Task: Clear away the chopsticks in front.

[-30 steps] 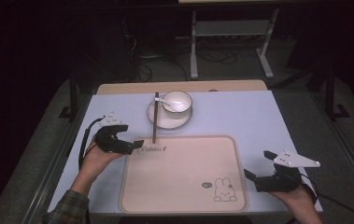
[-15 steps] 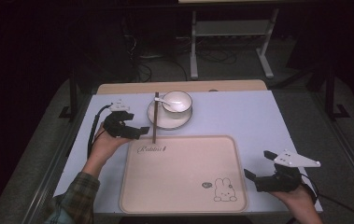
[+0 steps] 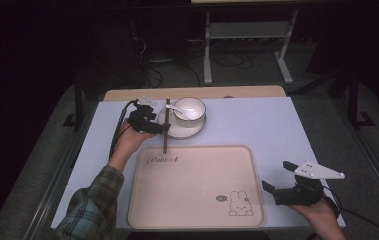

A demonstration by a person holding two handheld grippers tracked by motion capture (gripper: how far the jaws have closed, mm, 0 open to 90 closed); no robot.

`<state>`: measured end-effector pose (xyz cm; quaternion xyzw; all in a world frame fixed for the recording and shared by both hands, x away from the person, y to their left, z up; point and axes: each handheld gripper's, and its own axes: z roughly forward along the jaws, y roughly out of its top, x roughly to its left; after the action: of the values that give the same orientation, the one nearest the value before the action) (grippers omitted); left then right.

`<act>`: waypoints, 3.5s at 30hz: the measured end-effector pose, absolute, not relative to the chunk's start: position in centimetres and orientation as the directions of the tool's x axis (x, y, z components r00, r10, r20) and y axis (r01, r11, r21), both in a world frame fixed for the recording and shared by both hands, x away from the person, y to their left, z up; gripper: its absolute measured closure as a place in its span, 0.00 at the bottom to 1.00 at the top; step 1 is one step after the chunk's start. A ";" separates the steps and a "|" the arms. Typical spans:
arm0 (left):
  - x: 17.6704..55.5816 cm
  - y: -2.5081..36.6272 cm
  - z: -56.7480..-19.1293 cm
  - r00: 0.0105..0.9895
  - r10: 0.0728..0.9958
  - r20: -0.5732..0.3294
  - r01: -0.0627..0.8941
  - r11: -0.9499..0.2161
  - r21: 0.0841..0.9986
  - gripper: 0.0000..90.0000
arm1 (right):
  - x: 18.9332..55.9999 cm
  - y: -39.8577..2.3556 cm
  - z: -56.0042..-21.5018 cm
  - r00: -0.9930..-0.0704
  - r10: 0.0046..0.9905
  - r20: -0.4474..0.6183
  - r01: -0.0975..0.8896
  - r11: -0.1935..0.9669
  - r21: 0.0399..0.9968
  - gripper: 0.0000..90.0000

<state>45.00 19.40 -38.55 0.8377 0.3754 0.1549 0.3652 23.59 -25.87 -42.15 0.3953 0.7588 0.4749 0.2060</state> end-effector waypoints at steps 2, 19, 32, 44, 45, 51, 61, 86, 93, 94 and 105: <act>45.6 19.0 -38.8 0.666 0.746 -0.004 0.516 -0.457 0.724 0.33 | 23.6 -25.9 -42.2 -0.603 0.795 0.064 0.404 0.235 0.884 0.00; 48.5 18.2 -41.6 0.605 0.795 -0.049 0.619 -0.430 0.657 0.65 | 23.6 -26.1 -42.2 -0.603 0.794 0.077 0.408 0.225 0.885 0.00; 49.1 17.8 -41.8 0.593 0.803 -0.060 0.627 -0.414 0.660 0.73 | 23.6 -26.2 -42.3 -0.600 0.796 0.082 0.414 0.221 0.883 0.00; 50.7 17.4 -41.8 0.581 0.813 -0.041 0.623 -0.412 0.665 0.81 | 23.6 -26.3 -42.3 -0.598 0.797 0.091 0.416 0.212 0.884 0.00; 50.8 17.4 -41.8 0.581 0.813 -0.043 0.623 -0.410 0.667 0.81 | 23.6 -26.4 -42.3 -0.596 0.797 0.093 0.418 0.210 0.884 0.00; 51.1 17.0 -41.8 0.584 0.811 -0.032 0.616 -0.417 0.668 0.86 | 23.6 -26.4 -42.3 -0.596 0.797 0.097 0.418 0.206 0.885 0.00; 51.1 17.3 -41.5 0.576 0.817 -0.035 0.614 -0.404 0.678 0.82 | 23.6 -26.4 -42.2 -0.597 0.796 0.097 0.418 0.205 0.885 0.00; 46.5 22.7 -40.7 0.603 0.789 -0.118 0.623 -0.373 0.688 0.87 | 23.5 -26.1 -42.2 -0.603 0.793 0.090 0.414 0.214 0.885 0.00; 46.6 22.6 -41.1 0.599 0.791 -0.123 0.627 -0.369 0.686 0.88 | 23.5 -26.2 -42.2 -0.600 0.795 0.092 0.416 0.212 0.884 0.00; 46.7 22.6 -41.1 0.598 0.792 -0.124 0.629 -0.367 0.685 0.88 | 23.5 -26.2 -42.2 -0.600 0.795 0.092 0.416 0.212 0.884 0.00; 46.9 22.7 -42.0 0.591 0.797 -0.125 0.650 -0.378 0.659 0.88 | 23.5 -26.2 -42.3 -0.598 0.796 0.094 0.419 0.211 0.883 0.00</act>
<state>46.85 22.69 -42.00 0.8231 0.4395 0.1072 0.3433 23.51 -26.18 -42.26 0.4031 0.7530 0.4819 0.1957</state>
